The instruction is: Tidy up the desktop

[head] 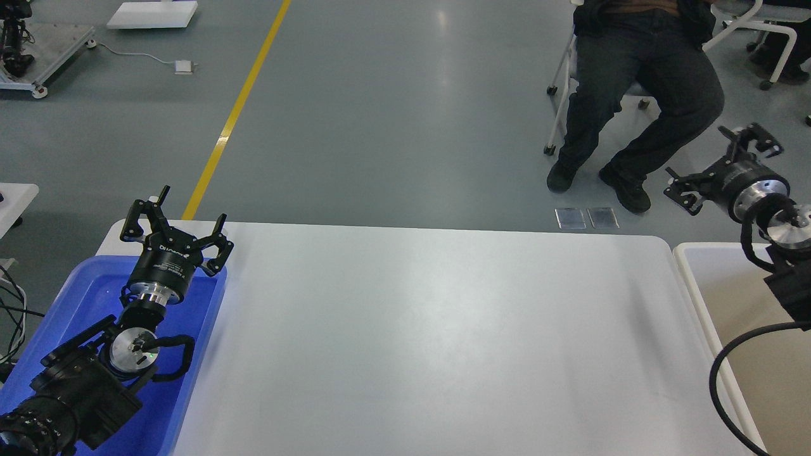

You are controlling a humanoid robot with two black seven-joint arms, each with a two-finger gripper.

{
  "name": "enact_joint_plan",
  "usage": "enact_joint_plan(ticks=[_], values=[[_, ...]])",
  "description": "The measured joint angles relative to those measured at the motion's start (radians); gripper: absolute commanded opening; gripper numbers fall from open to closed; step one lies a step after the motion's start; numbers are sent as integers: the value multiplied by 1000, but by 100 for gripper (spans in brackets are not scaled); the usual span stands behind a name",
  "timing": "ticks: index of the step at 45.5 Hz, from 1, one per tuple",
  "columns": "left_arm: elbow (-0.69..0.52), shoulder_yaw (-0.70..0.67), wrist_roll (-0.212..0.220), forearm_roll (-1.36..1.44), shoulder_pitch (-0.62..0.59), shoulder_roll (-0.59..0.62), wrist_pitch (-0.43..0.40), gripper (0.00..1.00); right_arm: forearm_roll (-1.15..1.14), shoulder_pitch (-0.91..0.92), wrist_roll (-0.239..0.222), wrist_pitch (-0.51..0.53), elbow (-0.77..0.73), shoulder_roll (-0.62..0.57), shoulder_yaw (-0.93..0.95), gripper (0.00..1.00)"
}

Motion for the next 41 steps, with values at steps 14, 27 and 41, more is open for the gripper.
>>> enact_joint_plan(ticks=[14,27,41], values=[[0,0,0,0,0,0,0,100,2,6,-2,174,59,135,78,100],[0,0,0,0,0,0,0,100,3,-55,0,269,76,276,188,100],[0,0,0,0,0,0,0,100,4,-147,2,317,81,331,243,100]])
